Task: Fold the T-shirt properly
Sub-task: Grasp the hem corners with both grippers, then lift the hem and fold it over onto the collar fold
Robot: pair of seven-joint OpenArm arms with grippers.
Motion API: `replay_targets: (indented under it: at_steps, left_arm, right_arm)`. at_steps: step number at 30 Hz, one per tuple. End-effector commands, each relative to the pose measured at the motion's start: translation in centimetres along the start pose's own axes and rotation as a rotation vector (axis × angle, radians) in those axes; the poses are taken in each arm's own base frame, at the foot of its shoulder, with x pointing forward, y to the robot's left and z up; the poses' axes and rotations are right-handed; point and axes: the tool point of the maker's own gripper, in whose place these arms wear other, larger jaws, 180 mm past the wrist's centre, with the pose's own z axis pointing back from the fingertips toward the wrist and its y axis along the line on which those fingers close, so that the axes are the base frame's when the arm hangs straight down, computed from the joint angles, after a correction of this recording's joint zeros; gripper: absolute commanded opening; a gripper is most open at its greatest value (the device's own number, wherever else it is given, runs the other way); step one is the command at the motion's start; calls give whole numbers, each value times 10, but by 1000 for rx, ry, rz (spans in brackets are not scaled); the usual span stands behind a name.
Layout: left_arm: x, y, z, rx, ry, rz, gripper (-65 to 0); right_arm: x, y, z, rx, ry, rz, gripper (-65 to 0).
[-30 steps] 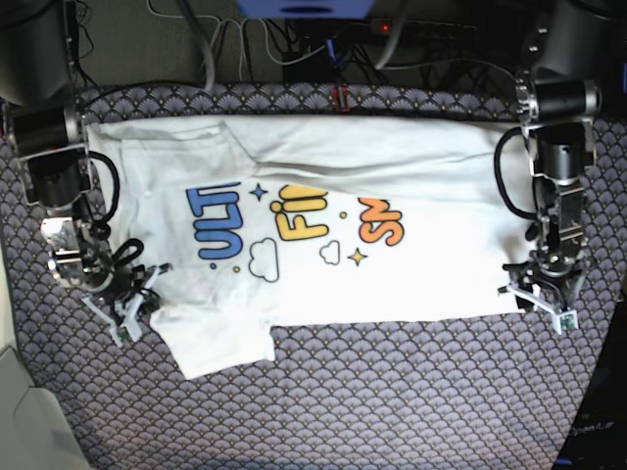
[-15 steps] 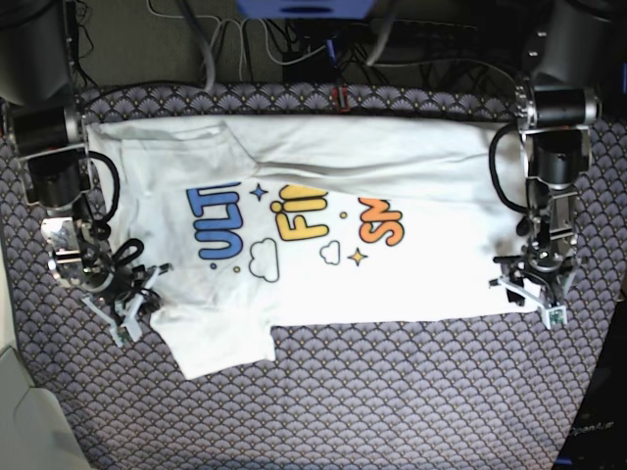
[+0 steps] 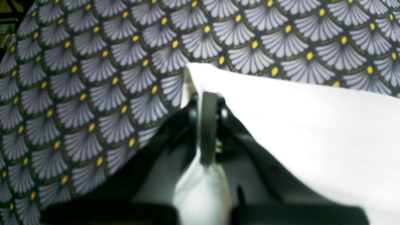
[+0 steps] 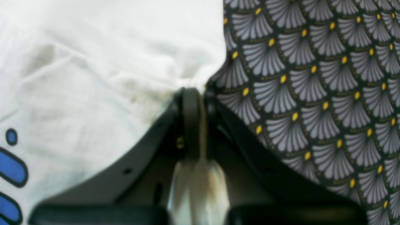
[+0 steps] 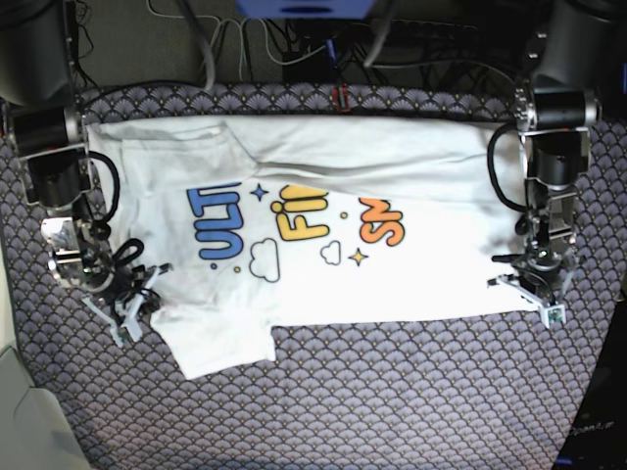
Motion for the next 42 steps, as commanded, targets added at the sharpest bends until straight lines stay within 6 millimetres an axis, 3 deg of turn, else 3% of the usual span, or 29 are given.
replay_targets:
  at_steps: [1,3,11,14,19,23,31,37,42]
  left_arm:
    - [21,9,-1,22,-31,-1,-645]
    - [38,6,2,15,-76,-4,-645]
    - [65,-9,29,-28,-131,-48,-645]
    - [64,-10,37,-34,-123,-54,-645]
    - [58,14,55,9,-153,33,-645]
    - [48,23,66,24,-142,51,-645]
    - [50,21,98,12,-186,2,-645]
    - [39,21,116,5,-194,-30,-645]
    - [24,48,127,68,-184,40,-645]
  right_arm:
    - [23,-12,5,-19,-36,29,-650]
    - [22,-5,7,-8,-47,47,-650]
    - [34,1,35,-25,-100,111,-650]
    - [42,-2,49,-48,-127,118,-650]
    - [45,-5,79,-88,-149,160,-650]
    - [43,10,100,-90,-169,203,-650]
    - [15,25,137,-109,-172,208,-650]
    - [-15,30,146,-103,-125,195,-650]
    - [-32,26,157,-107,-98,186,-650]
